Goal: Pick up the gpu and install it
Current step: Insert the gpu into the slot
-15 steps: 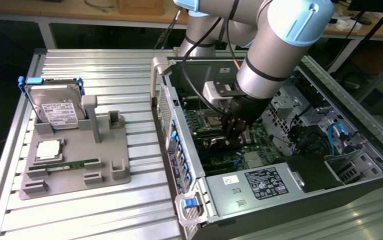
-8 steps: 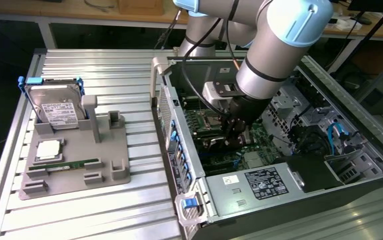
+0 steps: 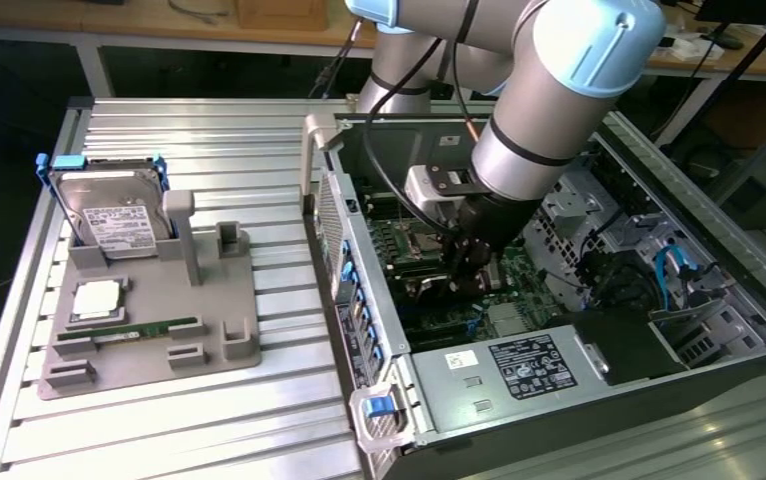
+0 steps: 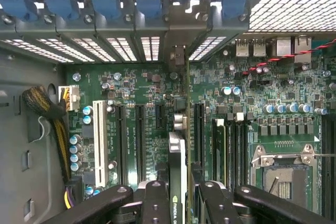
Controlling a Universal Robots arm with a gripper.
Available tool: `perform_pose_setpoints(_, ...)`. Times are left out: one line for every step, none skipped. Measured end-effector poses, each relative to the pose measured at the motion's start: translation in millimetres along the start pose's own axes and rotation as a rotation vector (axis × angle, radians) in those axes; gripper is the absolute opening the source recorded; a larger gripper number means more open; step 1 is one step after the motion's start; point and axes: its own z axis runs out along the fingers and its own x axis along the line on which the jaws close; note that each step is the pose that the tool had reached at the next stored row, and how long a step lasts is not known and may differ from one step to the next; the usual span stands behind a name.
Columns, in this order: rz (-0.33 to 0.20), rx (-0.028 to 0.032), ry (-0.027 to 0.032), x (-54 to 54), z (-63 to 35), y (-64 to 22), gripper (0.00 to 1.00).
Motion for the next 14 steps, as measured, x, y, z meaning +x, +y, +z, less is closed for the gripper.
perform_pose_setpoints(0.000,0.0001,-0.0001,0.0,0.0,0.0,0.27)
perform_pose_setpoints(0.000,0.0000,-0.0001,0.0,0.0,0.0,0.27)
perform_pose_setpoints(0.000,0.0000,-0.0001,0.0,0.0,0.0,0.27)
perform_pose_setpoints(0.000,0.0001,-0.0001,0.0,0.0,0.0,0.27)
perform_pose_setpoints(0.000,0.0000,-0.0001,0.0,0.0,0.0,0.27)
perform_pose_setpoints(0.000,0.0000,-0.0001,0.0,0.0,0.0,0.27)
perform_pose_setpoints(0.000,0.0000,-0.0001,0.0,0.1,0.0,0.27)
perform_pose_setpoints(0.000,0.0000,-0.0001,0.0,0.0,0.0,0.27)
perform_pose_setpoints(0.000,0.0001,-0.0001,0.0,0.0,0.0,0.27)
perform_pose_setpoints(0.000,0.0001,-0.0002,0.0,0.0,0.0,0.27)
perform_pose_setpoints(0.000,0.0002,-0.0004,0.0,-0.1,0.0,0.27)
perform_pose_setpoints(0.000,0.0001,-0.0001,0.0,-1.2,0.1,0.27)
perform_pose_setpoints(0.000,0.0001,-0.0001,-0.1,-2.2,0.1,0.27)
perform_pose_setpoints(0.000,0.0000,0.0000,-0.1,-3.5,0.2,0.27)
